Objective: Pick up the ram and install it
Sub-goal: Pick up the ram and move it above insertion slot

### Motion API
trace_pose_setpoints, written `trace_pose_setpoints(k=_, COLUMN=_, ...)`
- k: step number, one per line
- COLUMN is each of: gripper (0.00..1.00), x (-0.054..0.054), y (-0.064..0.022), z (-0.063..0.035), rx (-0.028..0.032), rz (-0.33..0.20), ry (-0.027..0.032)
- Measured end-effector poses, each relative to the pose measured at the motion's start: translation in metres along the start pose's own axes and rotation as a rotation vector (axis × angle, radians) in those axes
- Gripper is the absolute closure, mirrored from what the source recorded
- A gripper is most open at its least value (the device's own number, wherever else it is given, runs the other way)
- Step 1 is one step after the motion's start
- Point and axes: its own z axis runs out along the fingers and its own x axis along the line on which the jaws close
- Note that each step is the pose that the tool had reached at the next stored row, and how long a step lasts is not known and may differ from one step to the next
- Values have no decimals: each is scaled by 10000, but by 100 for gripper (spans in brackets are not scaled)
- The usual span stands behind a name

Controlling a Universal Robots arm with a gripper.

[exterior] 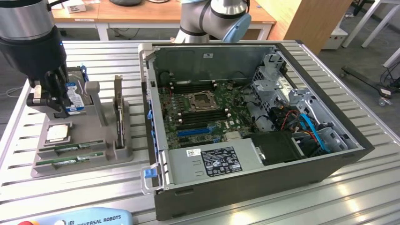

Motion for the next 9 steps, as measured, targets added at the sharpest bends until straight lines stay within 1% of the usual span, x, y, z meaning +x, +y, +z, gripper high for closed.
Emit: trace_pose_setpoints(k=9, gripper=64, x=0, y=0, z=1, rx=0, rz=0, ry=0)
